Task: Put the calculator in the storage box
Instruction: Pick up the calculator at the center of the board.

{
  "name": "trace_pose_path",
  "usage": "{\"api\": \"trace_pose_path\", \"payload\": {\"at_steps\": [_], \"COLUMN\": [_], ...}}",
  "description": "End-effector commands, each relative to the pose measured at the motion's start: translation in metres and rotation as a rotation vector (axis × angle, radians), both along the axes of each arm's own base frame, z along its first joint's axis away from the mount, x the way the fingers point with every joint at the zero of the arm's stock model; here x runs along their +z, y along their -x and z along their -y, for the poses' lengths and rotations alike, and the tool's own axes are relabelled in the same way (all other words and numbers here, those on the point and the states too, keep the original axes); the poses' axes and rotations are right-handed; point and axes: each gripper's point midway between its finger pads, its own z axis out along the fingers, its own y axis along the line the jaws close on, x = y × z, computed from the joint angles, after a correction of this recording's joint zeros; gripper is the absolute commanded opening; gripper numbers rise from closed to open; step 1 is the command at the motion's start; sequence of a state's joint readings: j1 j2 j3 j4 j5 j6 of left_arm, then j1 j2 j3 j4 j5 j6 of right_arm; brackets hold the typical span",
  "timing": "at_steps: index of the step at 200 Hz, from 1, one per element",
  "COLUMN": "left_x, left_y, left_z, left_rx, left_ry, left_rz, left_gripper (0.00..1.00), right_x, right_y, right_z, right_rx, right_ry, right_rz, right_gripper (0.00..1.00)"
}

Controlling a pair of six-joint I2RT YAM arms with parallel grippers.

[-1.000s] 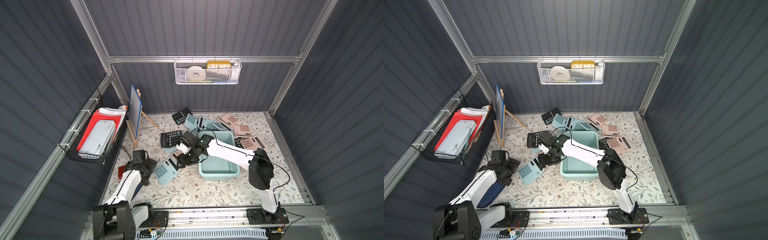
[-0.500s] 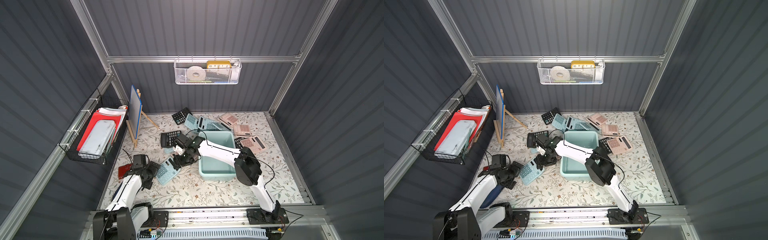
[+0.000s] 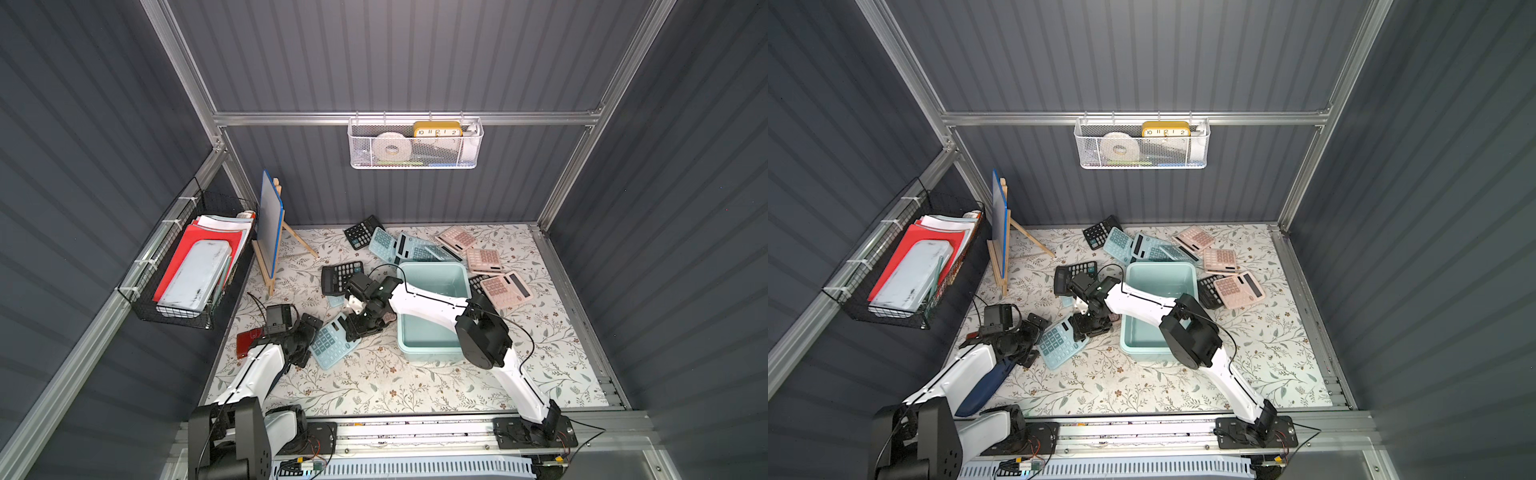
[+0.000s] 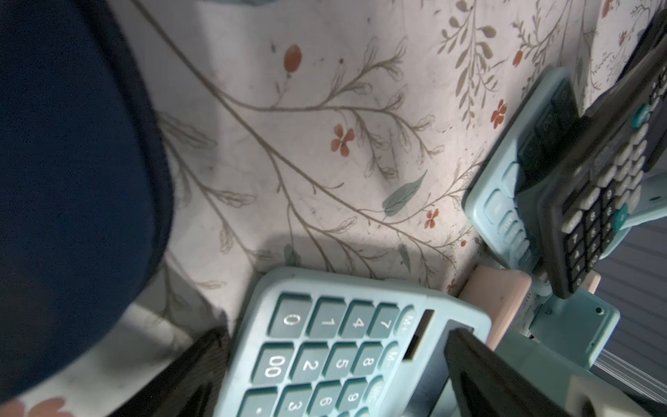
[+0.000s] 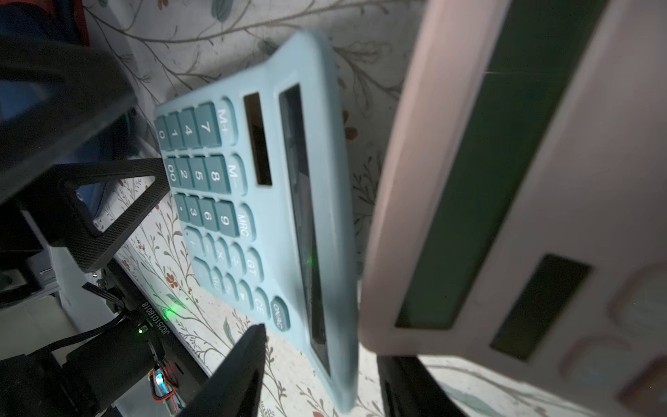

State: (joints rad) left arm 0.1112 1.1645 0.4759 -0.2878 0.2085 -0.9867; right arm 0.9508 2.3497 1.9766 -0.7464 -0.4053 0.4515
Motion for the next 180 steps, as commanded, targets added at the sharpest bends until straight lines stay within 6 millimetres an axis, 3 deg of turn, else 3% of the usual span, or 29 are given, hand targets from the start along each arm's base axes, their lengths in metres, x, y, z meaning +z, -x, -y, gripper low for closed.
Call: {"api": "trace_pose_path", "payload": {"at_steps": [1, 43, 86, 144, 180], "left_x": [-0.034, -0.035, -0.02, 0.03, 0.06], "left_y": [0.031, 0.03, 0.029, 0.031, 0.027], "left_z": [0.006, 0.01, 0.009, -0.002, -0.001], "left_rx": [-0.011, -0.027, -0.025, -0.006, -0.01], "left_ry": [0.026, 0.047, 0.037, -0.039, -0.041], "left_rz": [-0.142, -0.143, -0.111, -0.01, 0.06], "left_gripper": [0.99, 0.99, 0.99, 0.99, 0.99], "right_x": [0.008, 0.013, 0.032, 0.093, 0.141], "right_y": [0.0, -0.003, -0.006, -0.012, -0.016], "right_z": [-0.015, -0.024, -0.014, 0.009, 0.032], "right_rx": [0.005, -0.013, -0.05, -0.126, -0.166], "right_ry": [-0.066, -0.122, -0.136, -0.244, -0.297], "right_rz": [-0.017, -0.05, -0.022, 0.035, 0.092], "right_gripper": [0.5, 0.33, 0.14, 0.0, 0.0]}}
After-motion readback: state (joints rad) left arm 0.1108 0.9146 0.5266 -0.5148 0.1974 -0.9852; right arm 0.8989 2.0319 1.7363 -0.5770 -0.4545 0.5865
